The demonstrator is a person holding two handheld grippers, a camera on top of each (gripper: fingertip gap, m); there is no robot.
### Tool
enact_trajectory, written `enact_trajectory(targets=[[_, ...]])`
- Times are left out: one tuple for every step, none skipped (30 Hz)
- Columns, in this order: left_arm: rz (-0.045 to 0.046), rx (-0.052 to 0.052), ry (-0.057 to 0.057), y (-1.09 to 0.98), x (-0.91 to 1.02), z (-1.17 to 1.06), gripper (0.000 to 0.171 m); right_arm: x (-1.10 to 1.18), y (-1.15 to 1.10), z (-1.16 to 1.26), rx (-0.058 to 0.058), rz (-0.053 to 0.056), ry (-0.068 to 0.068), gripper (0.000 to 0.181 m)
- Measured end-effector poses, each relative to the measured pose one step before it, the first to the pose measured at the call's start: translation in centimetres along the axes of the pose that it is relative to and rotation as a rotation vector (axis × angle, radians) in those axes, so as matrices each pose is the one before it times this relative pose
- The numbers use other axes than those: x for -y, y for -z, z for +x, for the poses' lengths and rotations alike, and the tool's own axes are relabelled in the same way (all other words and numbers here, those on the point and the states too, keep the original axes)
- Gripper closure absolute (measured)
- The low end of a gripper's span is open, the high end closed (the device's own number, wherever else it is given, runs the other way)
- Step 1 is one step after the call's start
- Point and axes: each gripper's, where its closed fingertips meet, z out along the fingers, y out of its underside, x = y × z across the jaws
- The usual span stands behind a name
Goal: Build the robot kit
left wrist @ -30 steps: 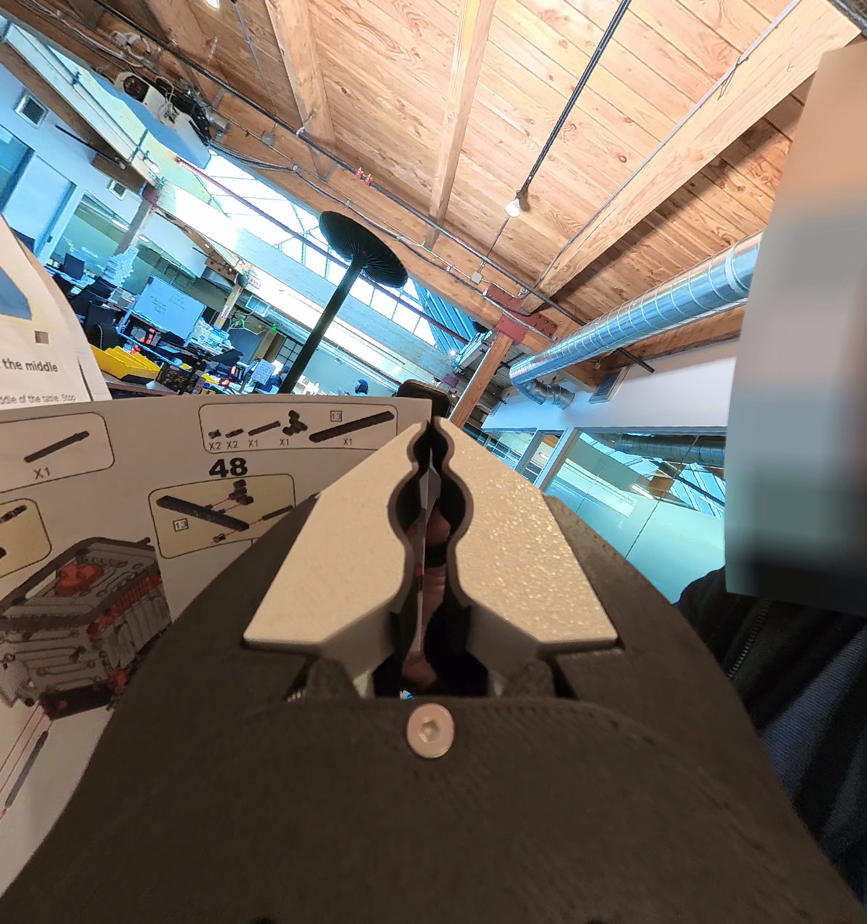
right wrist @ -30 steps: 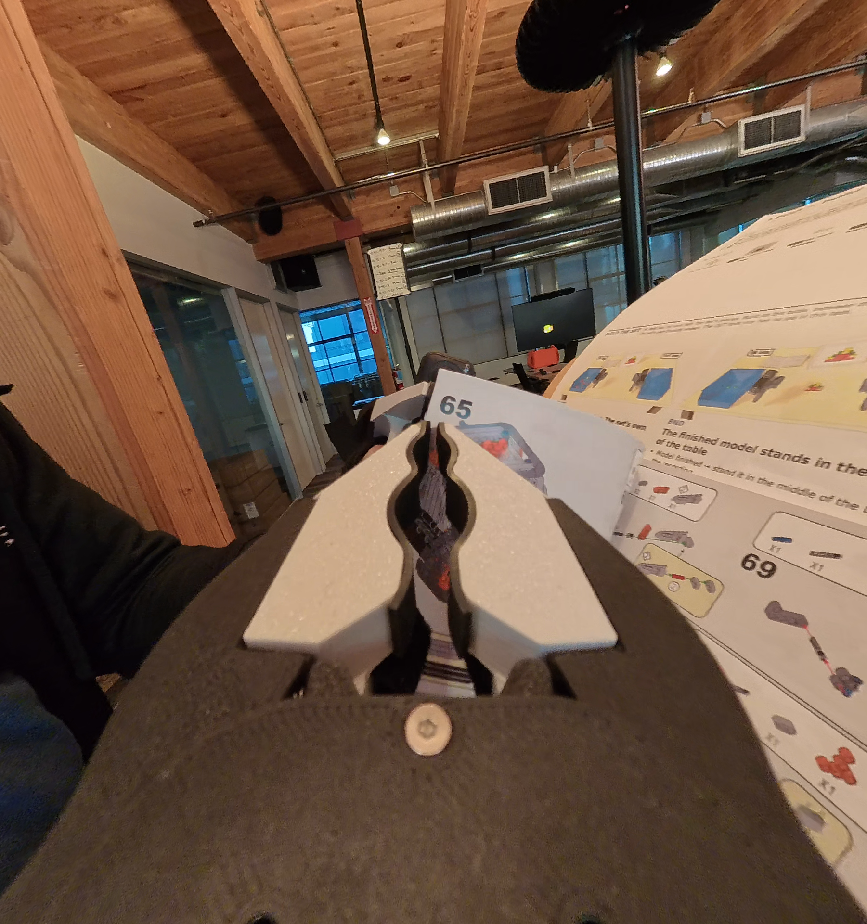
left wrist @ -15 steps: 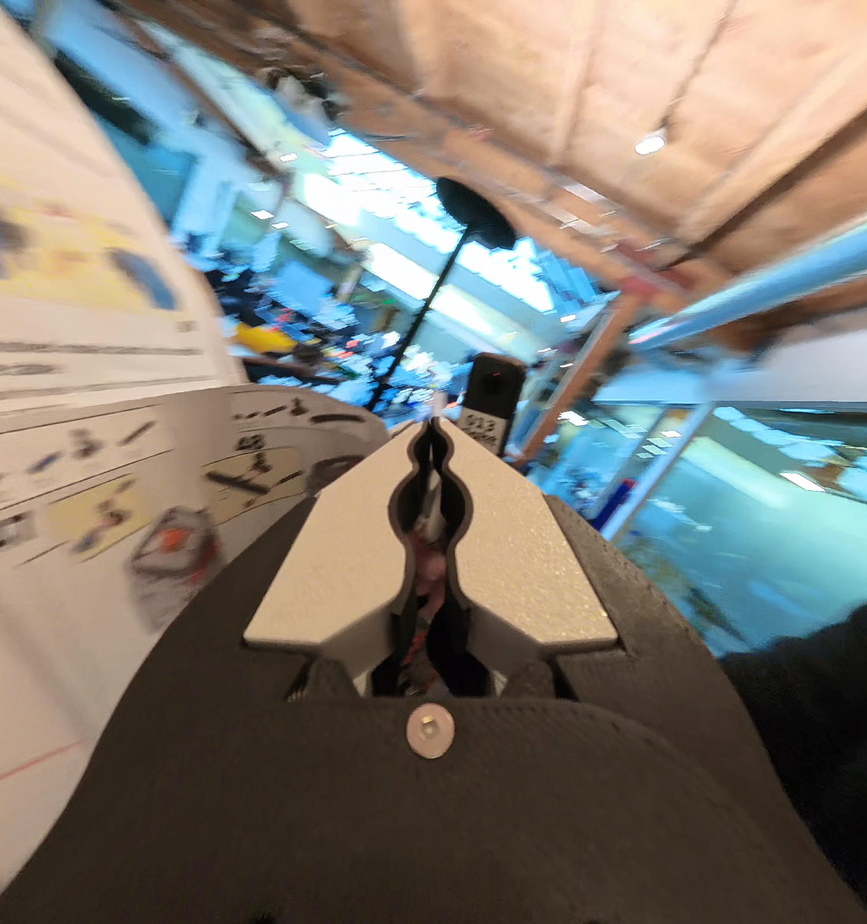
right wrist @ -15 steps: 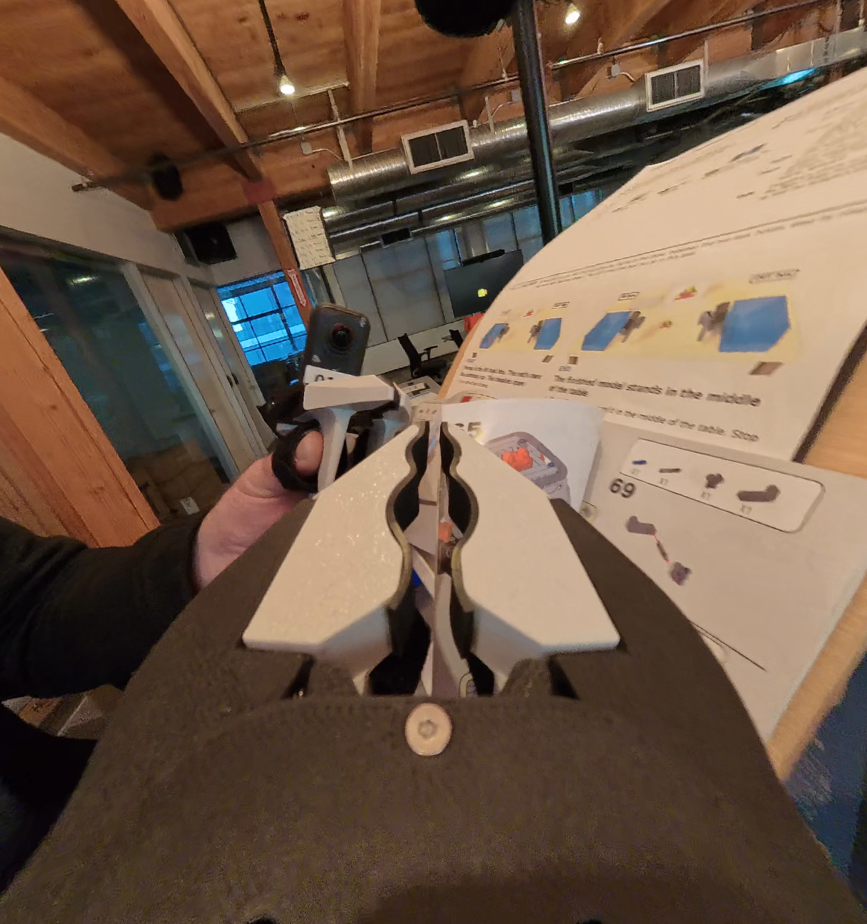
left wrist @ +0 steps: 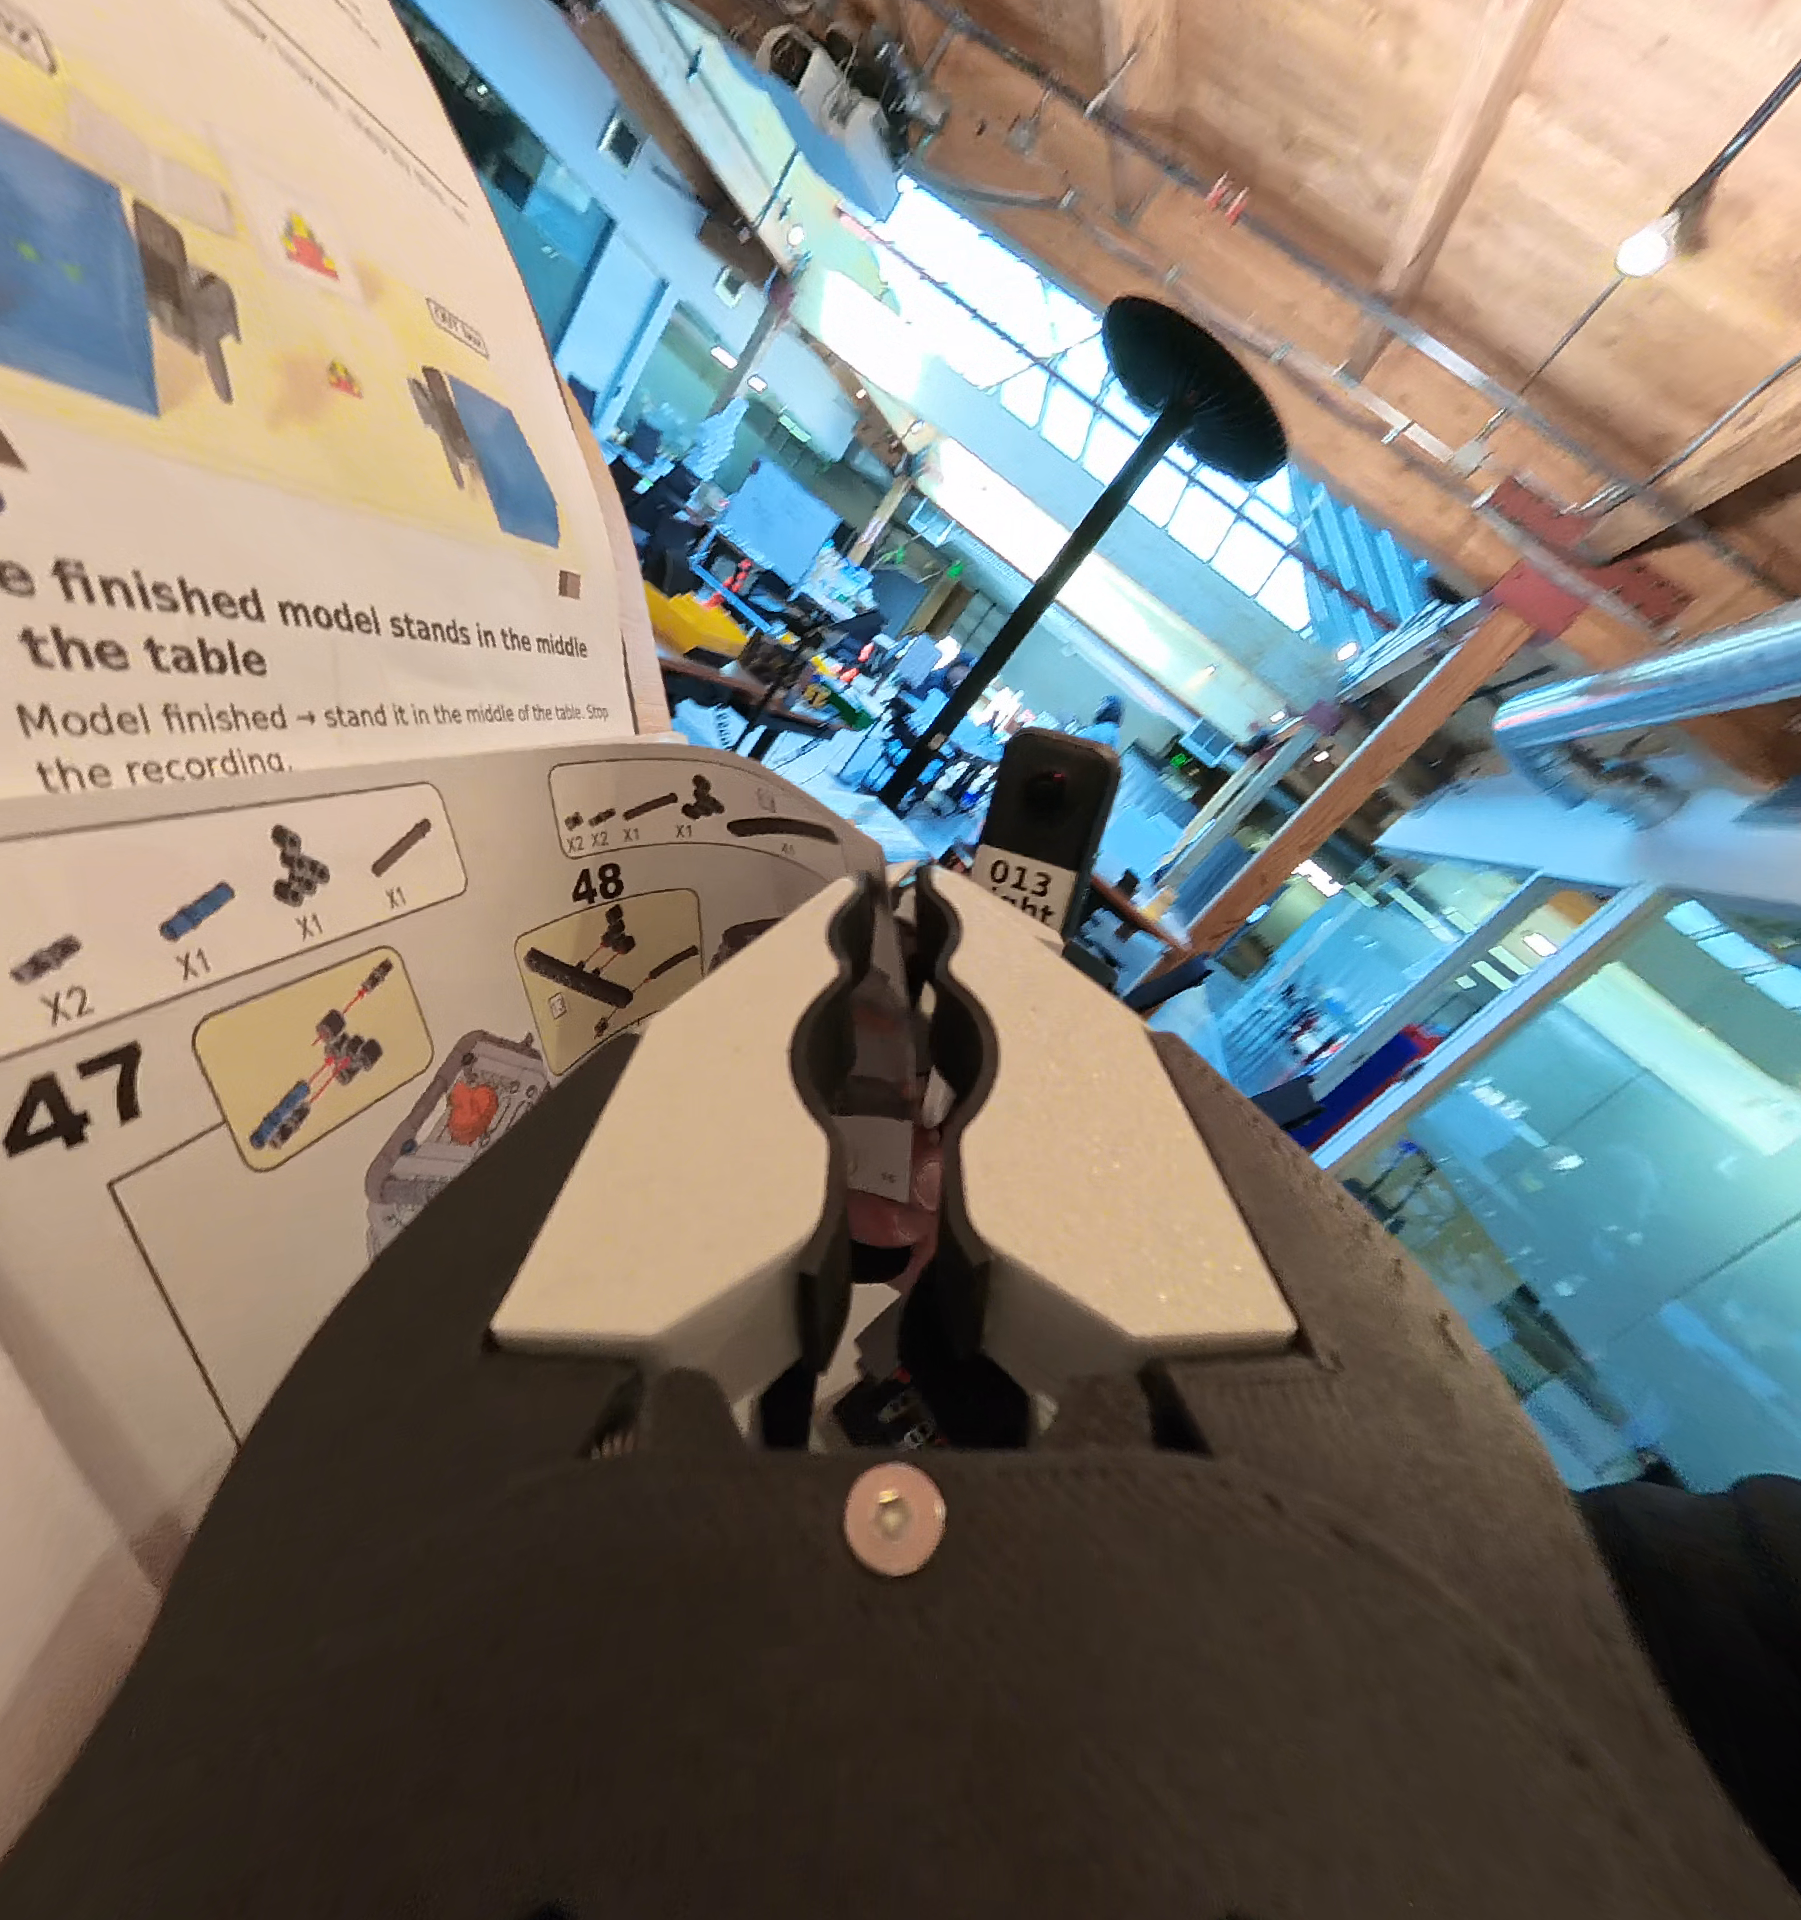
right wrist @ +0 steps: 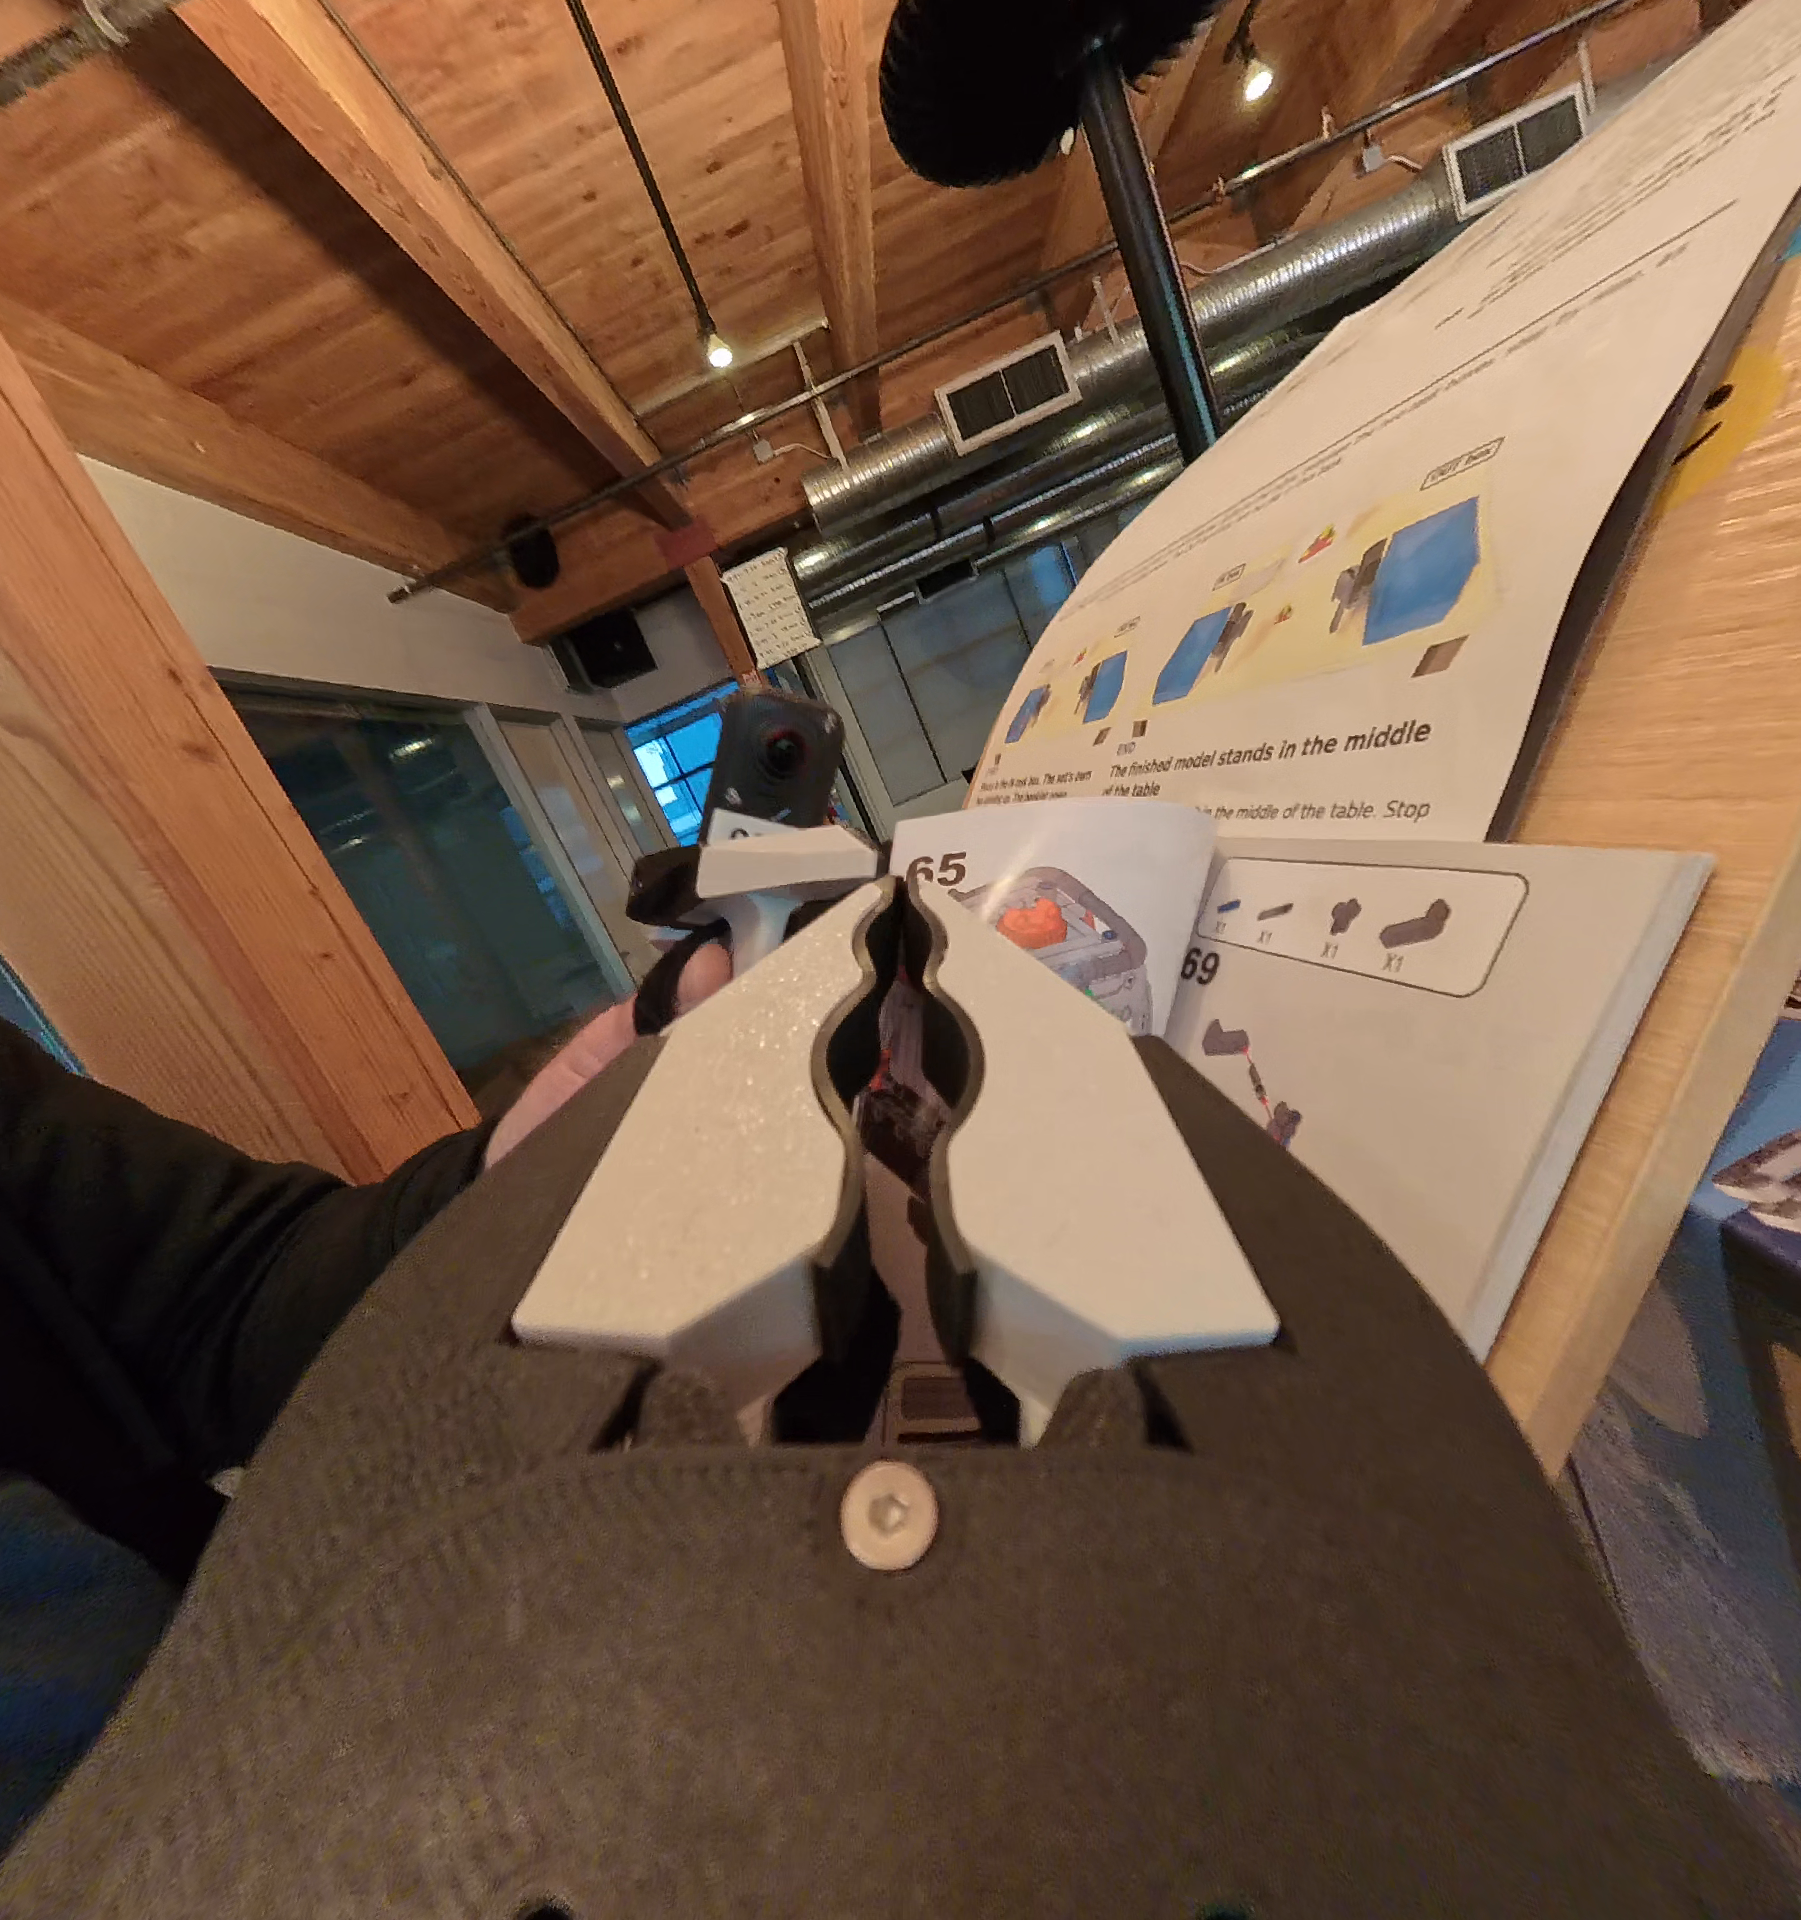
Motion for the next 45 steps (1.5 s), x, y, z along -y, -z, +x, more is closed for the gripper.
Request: enact_trajectory(targets=[[0.00737,-0.019,0.0112,0.041,0.001,0.1,0.169,0.17,0.026,-0.098,0.0089,0.0097,-0.0042,0.181],[0.00925,-0.0335,0.0115,0.018,0.058,0.35,0.17,0.084,0.005,-0.083,0.007,0.0036,-0.0013,0.181],[0.01334,-0.0249,0.0039,0.018,0.126,0.289,0.171,0.011,-0.026,-0.091,0.0087,0.0006,-0.0028,0.181],[0.00776,-0.0063,0.0006,-0.017,0.083,0.056,0.171,-0.035,-0.048,-0.071,0.0091,-0.0007,-0.0048,0.181],[-0.00373,-0.0176,0.0074,-0.136,-0.02,0.184,0.171,-0.002,-0.031,-0.027,0.0071,0.0012,-0.0044,0.181],[0.00231,-0.0209,0.0097,-0.09,0.088,0.215,0.171,0.061,0.013,0.03,0.0026,0.0052,-0.003,0.181],[0.01491,-0.0139,0.0039,0.026,0.272,0.162,0.171,0.05,0.03,0.021,0.0031,0.0041,-0.0031,0.181],[0.00527,-0.0054,0.0028,-0.007,0.14,0.059,0.171,-0.002,-0.011,-0.023,0.0054,0.0021,-0.0038,0.181],[-0.00588,-0.004,0.0016,-0.062,-0.045,0.025,0.171,-0.056,-0.039,0.003,0.0022,-0.0015,-0.0012,0.181],[-0.00262,0.0077,-0.0049,-0.039,-0.045,-0.107,0.171,-0.103,-0.039,0.034,-0.0013,-0.0044,0.0024,0.181],[-0.00178,0.0119,-0.0133,-0.01,-0.074,-0.076,0.171,-0.033,-0.028,0.042,-0.0007,-0.0007,0.0006,0.181],[-0.00626,0.0285,-0.0188,0.077,-0.127,-0.265,0.171,0.024,0.032,0.043,0.0004,0.0024,-0.0021,0.181],[0.00874,0.0244,-0.0179,0.205,0.15,-0.161,0.169,0.031,0.042,0.089,-0.0025,0.0014,-0.0002,0.181],[0.02046,0.0257,-0.0158,0.331,0.361,-0.166,0.166,0.025,0.076,0.077,-0.0029,0.001,0.0013,0.181],[0.01605,0.0156,-0.0133,0.278,0.3,-0.055,0.16,0.044,0.067,0.02,0.0014,0.0024,-0.0014,0.181],[0.00028,0.0199,-0.0089,0.175,0.065,-0.18,0.157,0.051,0.042,-0.021,0.0036,0.0028,-0.0025,0.181],[-0.00563,0.0207,-0.008,0.012,-0.102,-0.235,0.155,0.0,0.012,-0.018,0.0022,-0.0006,0.0005,0.181],[-0.01329,-0.0005,0.0028,-0.183,-0.256,0.013,0.154,-0.03,-0.028,-0.014,0.002,-0.002,0.0011,0.181],[-0.01831,-0.0131,0.0139,-0.298,-0.342,0.144,0.152,-0.006,-0.039,-0.037,0.0042,0.0003,-0.0017,0.181],[-0.00441,0.0012,0.0119,-0.23,-0.142,-0.093,0.152,0.009,-0.059,-0.047,0.0041,0.002,-0.002,0.181],[-0.00156,0.005,0.0095,-0.181,-0.08,-0.17,0.153,-0.001,-0.065,-0.029,0.0026,0.0012,-0.0007,0.181],[-0.0041,-0.0093,0.0141,-0.178,-0.127,-0.004,0.155,-0.027,-0.064,-0.026,0.002,-0.0007,0.0002,0.181],[0.00758,-0.014,0.0151,-0.107,0.027,0.042,0.158,-0.037,-0.069,-0.026,0.002,-0.0012,0.0001,0.181],[0.01199,-0.0129,0.0118,-0.028,0.076,0.021,0.16,-0.032,-0.019,0.001,0.0011,0.0001,-0.0009,0.181],[0.00912,-0.0146,0.0139,0.0,0.039,0.03,0.161,-0.002,0.001,0.004,0.0012,0.0017,-0.002,0.181],[0.01101,-0.0175,0.0161,0.042,0.071,0.054,0.161,0.066,0.036,-0.001,0.0026,0.0042,-0.0033,0.181],[0.01289,-0.0181,0.0133,0.05,0.1,0.1,0.162,0.089,0.046,-0.032,0.0041,0.0062,-0.0037,0.181],[0.00868,-0.0224,0.0095,0.016,0.052,0.208,0.163,0.093,0.035,-0.043,0.0054,0.0064,-0.004,0.181],[-0.00091,-0.0212,0.0065,-0.083,-0.093,0.221,0.163,0.086,0.028,-0.054,0.0059,0.0055,-0.0039,0.181],[0.00026,-0.01,0.0045,-0.062,-0.082,0.066,0.163,0.08,0.02,-0.036,0.0042,0.0038,-0.002,0.181],[0.00685,-0.0069,0.0035,-0.013,0.049,0.018,0.163,0.068,0.036,-0.011,0.0023,0.003,-0.0007,0.181],[0.00487,-0.012,0.0057,-0.027,0.026,0.07,0.163,0.069,0.015,-0.012,0.0027,0.0032,-0.0016,0.181],[0.00605,-0.0106,0.0094,-0.028,0.03,0.063,0.164,0.042,0.006,-0.017,0.0031,0.0025,-0.0023,0.181],[0.00555,-0.0036,0.0037,-0.025,0.021,0.005,0.164,0.027,0.0,-0.02,0.0022,0.0016,-0.0016,0.181],[0.00395,-0.003,0.0002,-0.015,0.011,0.019,0.164,0.026,0.002,-0.016,0.0029,0.0025,-0.0019,0.181],[0.00417,-0.0084,0.0035,0.0,0.02,0.074,0.164,0.049,0.011,-0.05,0.004,0.0038,-0.0031,0.181],[0.00288,-0.0073,0.0039,-0.019,0.009,0.055,0.164,0.025,0.001,-0.027,0.0029,0.0033,-0.0028,0.181],[0.002,-0.0026,0.0011,-0.007,0.011,0.003,0.164,0.022,0.003,-0.012,0.0019,0.0024,-0.002,0.181],[0.00184,-0.0042,0.0009,-0.006,0.011,0.038,0.164,0.03,-0.002,-0.042,0.0034,0.0027,-0.0016,0.181],[0.00189,-0.0095,0.0036,-0.042,0.01,0.096,0.164,0.054,-0.003,-0.051,0.0033,0.003,-0.0015,0.181],[0.00402,-0.0103,0.0031,-0.012,0.027,0.112,0.164,0.051,0.011,-0.006,0.0012,0.0022,-0.0006,0.181],[0.00153,-0.0035,0.0014,-0.023,0.002,0.025,0.164,0.033,0.007,-0.01,0.0011,0.0015,-0.0002,0.181],[0.00109,-0.0036,0.0011,-0.016,0.007,0.031,0.164,0.025,0.002,-0.018,0.0024,0.002,-0.0015,0.181],[0.00097,-0.0052,0.002,-0.026,0.004,0.038,0.164,0.027,0.014,-0.001,0.0017,0.0022,-0.0019,0.181],[0.00047,-0.0029,0.0023,-0.011,-0.003,0.014,0.164,0.007,0.012,0.016,0.0005,0.0013,-0.0008,0.181]])
